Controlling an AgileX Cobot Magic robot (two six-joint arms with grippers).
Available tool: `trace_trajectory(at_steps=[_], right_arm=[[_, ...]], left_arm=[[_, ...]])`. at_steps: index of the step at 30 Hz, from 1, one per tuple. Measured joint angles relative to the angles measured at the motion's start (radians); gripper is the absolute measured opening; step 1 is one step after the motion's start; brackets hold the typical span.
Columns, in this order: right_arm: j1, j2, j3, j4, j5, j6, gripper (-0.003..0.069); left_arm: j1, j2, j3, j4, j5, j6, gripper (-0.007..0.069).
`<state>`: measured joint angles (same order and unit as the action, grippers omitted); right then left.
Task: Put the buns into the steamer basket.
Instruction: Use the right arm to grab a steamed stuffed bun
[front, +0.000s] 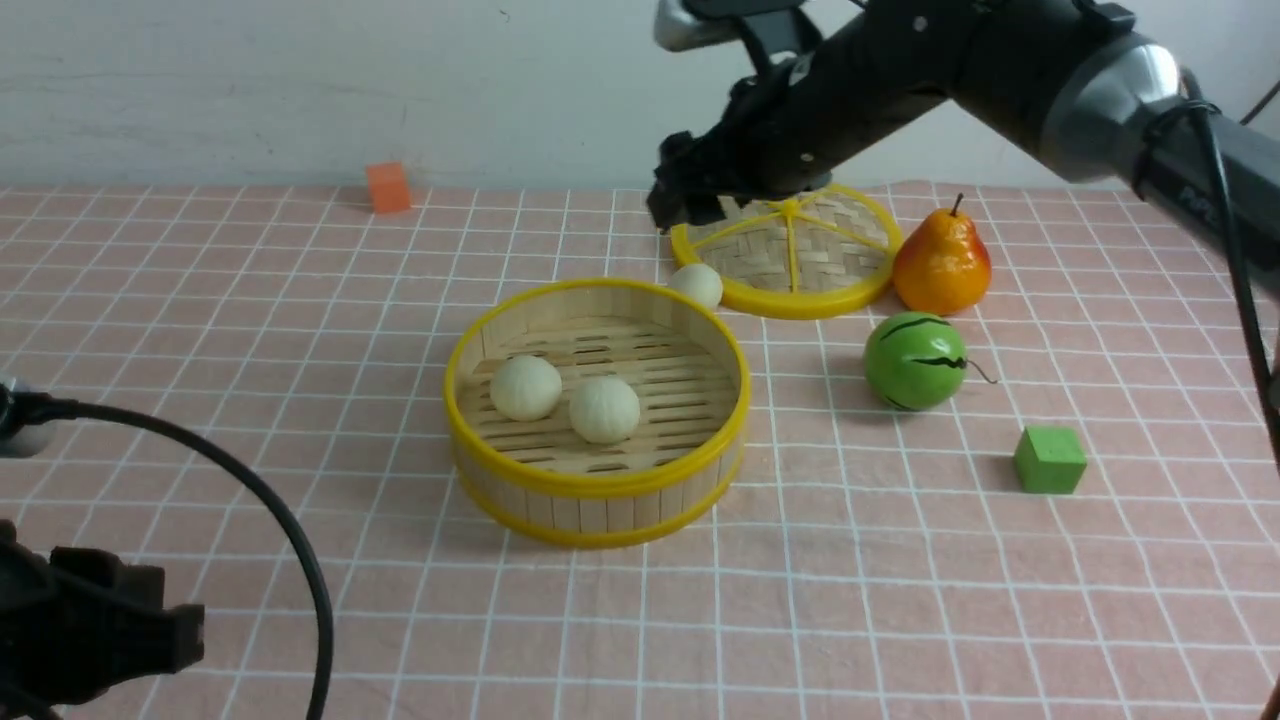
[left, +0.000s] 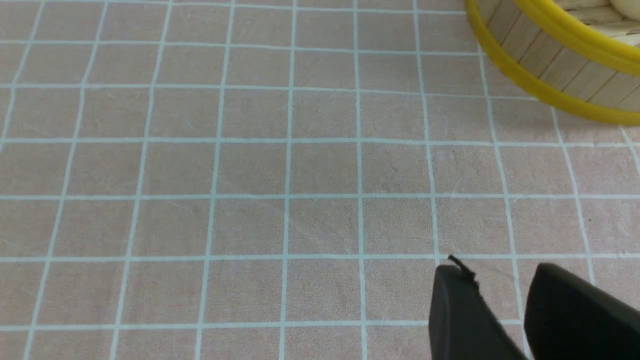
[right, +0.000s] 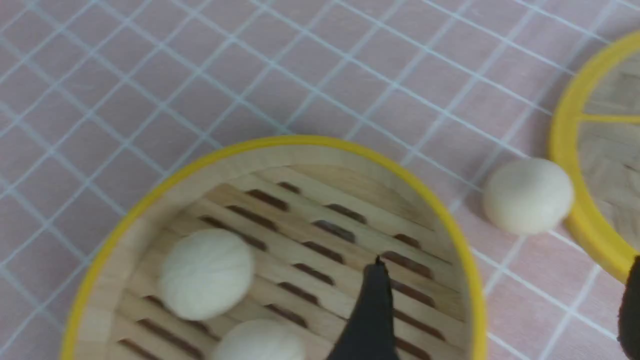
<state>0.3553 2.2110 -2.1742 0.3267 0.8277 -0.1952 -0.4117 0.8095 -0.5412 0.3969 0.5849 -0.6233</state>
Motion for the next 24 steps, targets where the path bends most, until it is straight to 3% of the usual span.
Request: trace_trajectory(at_steps=[5,11,18,23,24], right_arm=[[-0.105,0.129,0.000,0.129,-0.117,0.032,0.0566],[-0.118,0.237,-0.008,0.261,-0.297,-0.020,0.0566],[-0.100,0.358,-0.164,0.316,-0.313,-0.032,0.0559],[-0.070,0.446,-0.265,0.311,-0.297,-0.032,0.0500],[-0.063,0.466,-0.278,0.309,-0.297,-0.027,0.0447]], left_arm=[[0.000,0.000,0.035,0.002,-0.049,0.000,0.0199],[0.000,0.000,0.035,0.007,-0.055,0.000,0.0199],[0.000,0.000,0.035,0.008,-0.063,0.000,0.0199],[0.000,0.000,0.035,0.009,-0.079,0.000,0.0199],[0.000,0.000,0.035,0.010,-0.080,0.000,0.0199]])
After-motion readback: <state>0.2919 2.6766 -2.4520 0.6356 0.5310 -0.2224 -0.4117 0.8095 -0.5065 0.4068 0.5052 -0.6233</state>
